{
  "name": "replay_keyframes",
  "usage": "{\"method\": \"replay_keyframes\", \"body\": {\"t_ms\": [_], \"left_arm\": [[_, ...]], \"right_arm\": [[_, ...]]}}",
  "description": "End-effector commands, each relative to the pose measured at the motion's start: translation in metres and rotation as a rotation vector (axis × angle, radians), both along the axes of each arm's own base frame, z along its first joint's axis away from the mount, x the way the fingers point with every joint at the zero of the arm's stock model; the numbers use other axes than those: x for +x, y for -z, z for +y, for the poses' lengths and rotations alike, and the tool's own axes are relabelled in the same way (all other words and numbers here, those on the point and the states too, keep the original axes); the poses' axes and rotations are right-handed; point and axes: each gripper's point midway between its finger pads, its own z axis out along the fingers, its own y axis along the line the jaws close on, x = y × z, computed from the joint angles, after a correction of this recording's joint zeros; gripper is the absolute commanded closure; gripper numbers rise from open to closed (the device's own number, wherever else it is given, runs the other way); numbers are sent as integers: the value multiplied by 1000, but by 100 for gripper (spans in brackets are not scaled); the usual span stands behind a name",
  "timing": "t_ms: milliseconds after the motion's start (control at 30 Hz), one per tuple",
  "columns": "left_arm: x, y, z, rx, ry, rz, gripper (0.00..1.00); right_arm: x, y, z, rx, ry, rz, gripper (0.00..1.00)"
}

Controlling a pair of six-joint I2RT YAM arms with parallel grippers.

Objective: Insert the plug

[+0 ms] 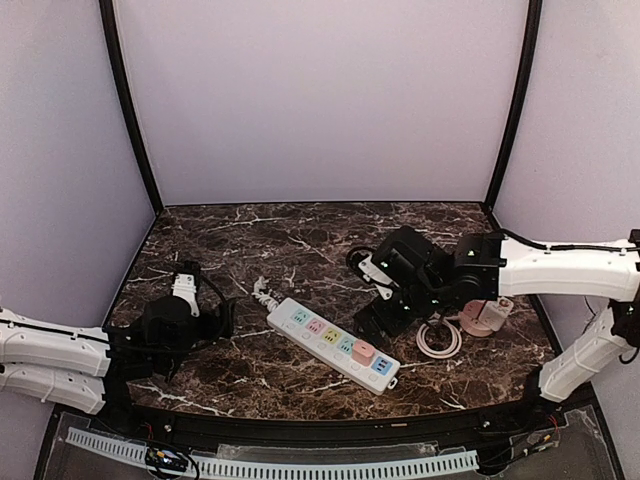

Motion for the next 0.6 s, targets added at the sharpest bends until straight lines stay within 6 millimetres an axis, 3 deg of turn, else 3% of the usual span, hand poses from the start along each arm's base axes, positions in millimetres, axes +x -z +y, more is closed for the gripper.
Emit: {"method": "replay_keyframes", "body": {"t_ms": [0, 133, 567], "left_arm": [[-7, 22, 36, 35, -171, 110, 1], [-18, 31, 56, 2, -277, 191, 1], [-50, 56, 84, -114, -340, 324, 1]], "right_arm": [[-5, -7, 1, 93, 19, -6, 1], [-8, -8, -4, 122, 16, -14, 1], [-14, -11, -4, 185, -40, -52, 1]]}}
